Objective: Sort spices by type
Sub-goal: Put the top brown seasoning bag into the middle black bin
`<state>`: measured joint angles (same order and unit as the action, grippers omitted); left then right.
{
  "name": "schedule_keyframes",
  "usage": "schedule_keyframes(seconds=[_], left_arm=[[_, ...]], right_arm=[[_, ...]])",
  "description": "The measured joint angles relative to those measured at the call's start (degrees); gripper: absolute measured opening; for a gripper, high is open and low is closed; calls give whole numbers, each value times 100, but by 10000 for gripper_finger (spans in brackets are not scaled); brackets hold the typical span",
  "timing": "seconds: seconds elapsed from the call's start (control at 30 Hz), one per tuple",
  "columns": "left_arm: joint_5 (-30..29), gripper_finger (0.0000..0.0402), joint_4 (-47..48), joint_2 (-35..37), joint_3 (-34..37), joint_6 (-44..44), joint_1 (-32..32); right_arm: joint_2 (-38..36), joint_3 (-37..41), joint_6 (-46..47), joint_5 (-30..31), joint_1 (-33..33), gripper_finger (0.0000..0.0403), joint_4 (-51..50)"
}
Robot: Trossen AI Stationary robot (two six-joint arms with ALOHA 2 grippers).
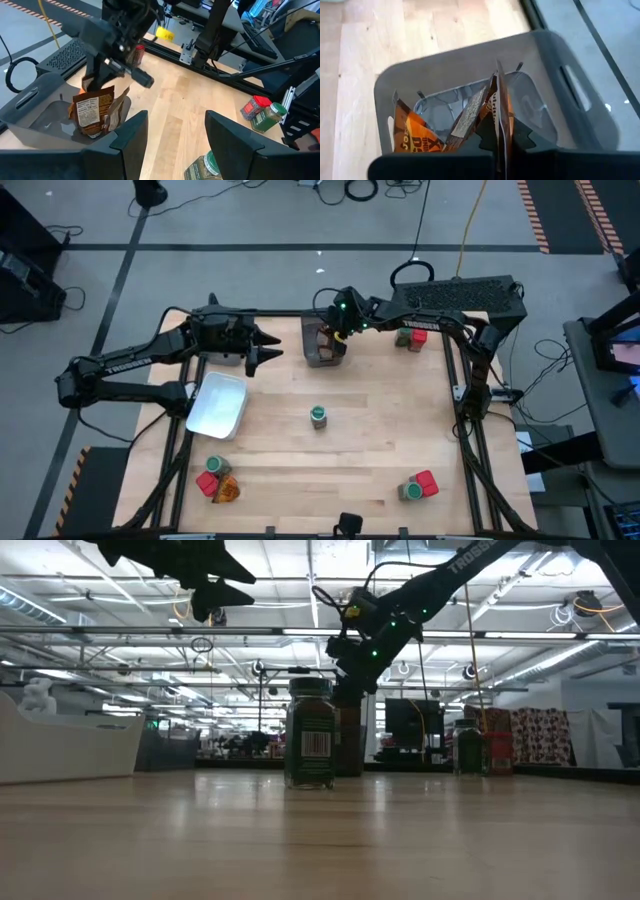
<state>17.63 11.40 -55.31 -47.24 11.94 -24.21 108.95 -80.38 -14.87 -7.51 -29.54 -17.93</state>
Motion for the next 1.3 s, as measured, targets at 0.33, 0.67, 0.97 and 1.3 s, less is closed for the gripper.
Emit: schedule_keyframes(seconds=[0.33, 0.67, 0.97, 1.3], left_arm=[[0, 203, -28, 0, 0, 114, 20], [-1, 203, -22, 0, 0, 118, 35], [-2, 203, -17, 0, 0, 118, 37], [-2, 203, -17, 0, -2, 118, 37]], right_arm=[[66, 0, -131, -11, 20, 0, 39], [66, 0, -98, -9, 20, 0, 53], [66, 0, -111, -8, 17, 35, 43], [61, 0, -85, -4, 17, 80, 46]])
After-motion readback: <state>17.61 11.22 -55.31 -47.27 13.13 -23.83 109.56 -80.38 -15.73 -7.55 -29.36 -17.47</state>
